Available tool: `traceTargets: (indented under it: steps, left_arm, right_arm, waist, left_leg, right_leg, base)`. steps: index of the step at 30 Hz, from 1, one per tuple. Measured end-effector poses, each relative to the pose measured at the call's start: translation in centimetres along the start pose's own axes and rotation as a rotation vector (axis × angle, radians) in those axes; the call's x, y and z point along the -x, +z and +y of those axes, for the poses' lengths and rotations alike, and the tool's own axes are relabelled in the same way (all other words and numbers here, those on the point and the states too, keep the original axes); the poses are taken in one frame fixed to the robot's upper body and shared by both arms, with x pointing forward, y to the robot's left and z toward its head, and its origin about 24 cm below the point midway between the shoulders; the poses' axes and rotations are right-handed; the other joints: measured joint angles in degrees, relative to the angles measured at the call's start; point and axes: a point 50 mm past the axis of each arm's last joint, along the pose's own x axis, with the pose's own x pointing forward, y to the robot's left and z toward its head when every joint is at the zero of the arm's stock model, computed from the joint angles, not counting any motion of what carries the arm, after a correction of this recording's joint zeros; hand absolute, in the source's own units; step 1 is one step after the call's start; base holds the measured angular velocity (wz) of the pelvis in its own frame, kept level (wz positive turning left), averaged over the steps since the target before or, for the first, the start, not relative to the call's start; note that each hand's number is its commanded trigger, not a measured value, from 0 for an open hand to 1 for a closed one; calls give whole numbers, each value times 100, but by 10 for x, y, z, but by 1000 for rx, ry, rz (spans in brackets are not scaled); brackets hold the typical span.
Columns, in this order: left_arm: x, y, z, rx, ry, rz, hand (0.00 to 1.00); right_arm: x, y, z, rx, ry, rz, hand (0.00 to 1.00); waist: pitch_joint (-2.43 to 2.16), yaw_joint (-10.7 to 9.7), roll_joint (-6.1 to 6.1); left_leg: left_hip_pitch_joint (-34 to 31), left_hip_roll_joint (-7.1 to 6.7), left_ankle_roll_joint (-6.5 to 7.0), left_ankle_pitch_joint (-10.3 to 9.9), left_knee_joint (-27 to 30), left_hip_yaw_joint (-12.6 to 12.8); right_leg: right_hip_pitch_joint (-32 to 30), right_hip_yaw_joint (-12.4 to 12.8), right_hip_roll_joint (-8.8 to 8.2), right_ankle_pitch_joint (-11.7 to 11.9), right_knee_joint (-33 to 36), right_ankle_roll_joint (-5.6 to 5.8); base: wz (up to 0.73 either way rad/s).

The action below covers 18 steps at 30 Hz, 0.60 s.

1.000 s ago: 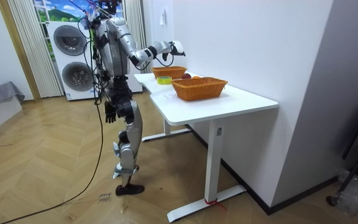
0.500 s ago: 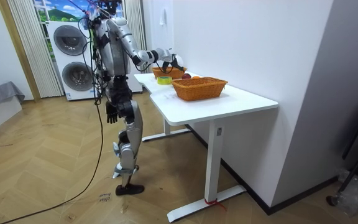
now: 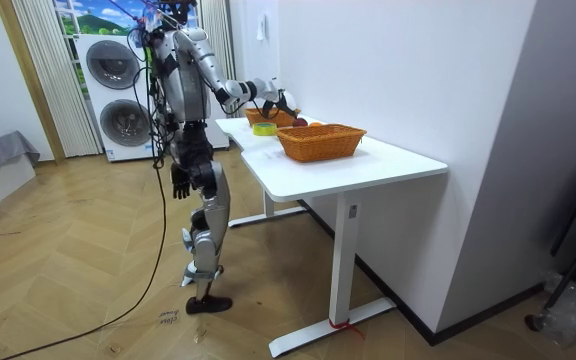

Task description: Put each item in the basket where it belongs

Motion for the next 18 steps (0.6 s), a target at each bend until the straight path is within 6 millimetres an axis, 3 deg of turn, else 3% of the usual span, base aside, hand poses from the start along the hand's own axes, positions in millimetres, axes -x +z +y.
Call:
traceTargets:
  steps: [18]
  left_arm:
    - [0, -2, 0, -1, 0, 16, 0]
  right_arm:
    - [-5, 2, 11, -10, 34, -6, 0]
  waist:
    - [4, -2, 1]
  left_leg:
    - [-2, -7, 2, 2, -6, 0]
  right_leg:
    - [17, -1, 0, 0, 1, 0]
  base:
    - [0]
